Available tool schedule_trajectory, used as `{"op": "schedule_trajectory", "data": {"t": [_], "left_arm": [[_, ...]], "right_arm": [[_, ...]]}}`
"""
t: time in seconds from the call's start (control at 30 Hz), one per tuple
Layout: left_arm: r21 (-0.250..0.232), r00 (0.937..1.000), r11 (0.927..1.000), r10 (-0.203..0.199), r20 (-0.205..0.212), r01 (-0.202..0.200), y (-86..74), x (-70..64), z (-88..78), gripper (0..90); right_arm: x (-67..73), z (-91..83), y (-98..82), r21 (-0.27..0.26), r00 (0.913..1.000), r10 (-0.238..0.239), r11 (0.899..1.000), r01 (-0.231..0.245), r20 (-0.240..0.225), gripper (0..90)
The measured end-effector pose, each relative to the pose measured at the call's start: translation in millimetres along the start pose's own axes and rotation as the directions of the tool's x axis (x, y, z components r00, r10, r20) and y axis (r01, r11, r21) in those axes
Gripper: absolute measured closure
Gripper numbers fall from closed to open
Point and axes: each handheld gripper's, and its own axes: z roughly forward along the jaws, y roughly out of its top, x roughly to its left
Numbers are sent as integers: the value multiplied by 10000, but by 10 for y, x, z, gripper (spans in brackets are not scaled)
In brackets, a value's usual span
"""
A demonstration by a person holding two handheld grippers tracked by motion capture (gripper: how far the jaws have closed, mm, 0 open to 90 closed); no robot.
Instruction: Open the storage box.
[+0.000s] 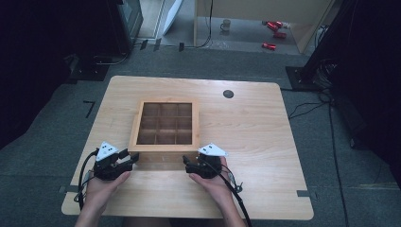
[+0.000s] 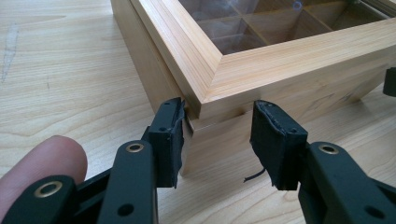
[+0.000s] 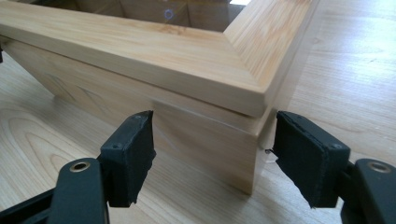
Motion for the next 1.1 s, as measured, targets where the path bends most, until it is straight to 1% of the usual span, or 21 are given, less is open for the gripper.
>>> {"op": "schedule_trajectory", "data": {"t": [0.1, 0.27, 0.4, 0.53, 0.67, 0.7, 0.83, 0.97, 1.1], "left_arm": [[-19, 10000, 10000, -15, 14, 15, 2, 3, -2, 553], [-10, 10000, 10000, -11, 63, 11, 4, 11, -2, 553], [-10, 10000, 10000, -8, 67, 9, 4, 12, -2, 552], [-12, 10000, 10000, -1, 62, 1, 3, 11, -1, 553], [-45, 9999, 10000, -40, 103, 40, 1, 17, -1, 554], [-46, 9999, 9999, -91, 139, 92, 2, 22, -2, 554], [-64, 9999, 9999, -81, 147, 82, 0, 24, -2, 554], [-140, 9997, 9998, -108, 221, 111, -11, 36, -6, 561], [-169, 9994, 9998, -78, 335, 83, -32, 45, -14, 558]], "right_arm": [[-13, 29, -8, 71, 10000, 25, 10000, -24, -38, 287], [-38, 28, -18, 7, 9998, 58, 10000, -58, -186, 293], [-54, -6, -1, -233, 9989, 227, 9994, -237, -400, 295], [-59, -31, 10, -409, 9985, 243, 9988, -263, -487, 302], [-83, -79, 36, -796, 9968, 534, 9951, -580, -591, 368], [-87, -85, 46, -760, 9968, 524, 9955, -569, -596, 369], [-83, -87, 52, -757, 9974, 448, 9959, -490, -562, 372], [-69, -94, 61, -798, 9989, 209, 9965, -243, -429, 375], [-68, -95, 70, -769, 9991, 94, 9970, -125, -408, 375]]}}
